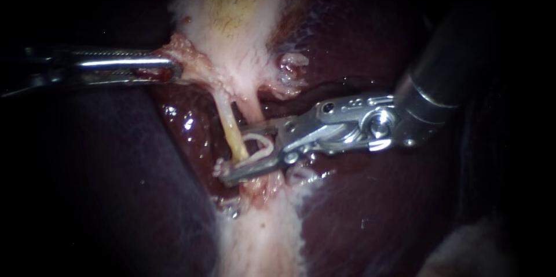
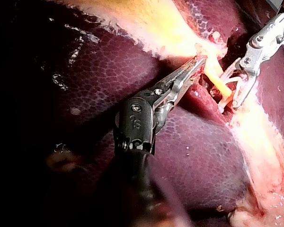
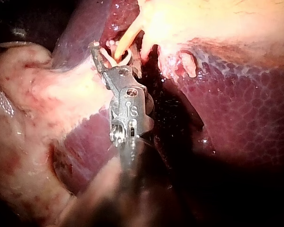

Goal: Clipping second clip left tube

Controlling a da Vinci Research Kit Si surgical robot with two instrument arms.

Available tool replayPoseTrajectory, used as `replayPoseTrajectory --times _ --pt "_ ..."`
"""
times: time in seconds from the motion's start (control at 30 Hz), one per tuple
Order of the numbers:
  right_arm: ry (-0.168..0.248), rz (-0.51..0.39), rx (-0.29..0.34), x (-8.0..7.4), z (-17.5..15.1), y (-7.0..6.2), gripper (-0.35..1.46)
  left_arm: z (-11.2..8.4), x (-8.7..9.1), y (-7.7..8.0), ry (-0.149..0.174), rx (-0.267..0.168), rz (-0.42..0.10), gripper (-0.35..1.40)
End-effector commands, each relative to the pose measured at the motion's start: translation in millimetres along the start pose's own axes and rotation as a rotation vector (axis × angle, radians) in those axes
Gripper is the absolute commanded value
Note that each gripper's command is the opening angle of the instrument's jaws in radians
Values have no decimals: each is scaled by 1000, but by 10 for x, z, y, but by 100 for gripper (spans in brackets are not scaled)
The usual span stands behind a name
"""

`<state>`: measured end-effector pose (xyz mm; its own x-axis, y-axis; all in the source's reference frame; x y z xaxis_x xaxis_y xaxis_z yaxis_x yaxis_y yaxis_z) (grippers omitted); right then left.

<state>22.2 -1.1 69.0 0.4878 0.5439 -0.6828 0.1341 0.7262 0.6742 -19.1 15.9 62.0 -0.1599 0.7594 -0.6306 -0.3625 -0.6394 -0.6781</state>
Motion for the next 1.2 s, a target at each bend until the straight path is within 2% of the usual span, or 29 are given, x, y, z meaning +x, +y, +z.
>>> replayPoseTrajectory --times 0.03,0.2,0.3,0.6,0.7,0.8,0.97,1.2 --pt "7 3 10 0 1 0 50 0 0 0 0 0 0 -35" --pt "33 3 44 0 2 -4 50 1 0 0 0 1 0 -35" --pt "62 -3 71 2 4 -9 50 1 -1 0 0 1 0 -35" --pt "110 -20 124 12 12 -37 49 1 -1 0 0 0 0 -35" --pt "110 -25 149 16 15 -45 49 1 -1 -1 0 0 0 -35" --pt "96 -39 201 18 17 -53 48 1 -1 -1 0 0 0 -35" --pt "95 -61 266 22 21 -67 46 1 -1 -1 0 0 0 -35" --pt "95 -79 298 26 24 -78 44 1 -1 -1 0 0 0 -35"
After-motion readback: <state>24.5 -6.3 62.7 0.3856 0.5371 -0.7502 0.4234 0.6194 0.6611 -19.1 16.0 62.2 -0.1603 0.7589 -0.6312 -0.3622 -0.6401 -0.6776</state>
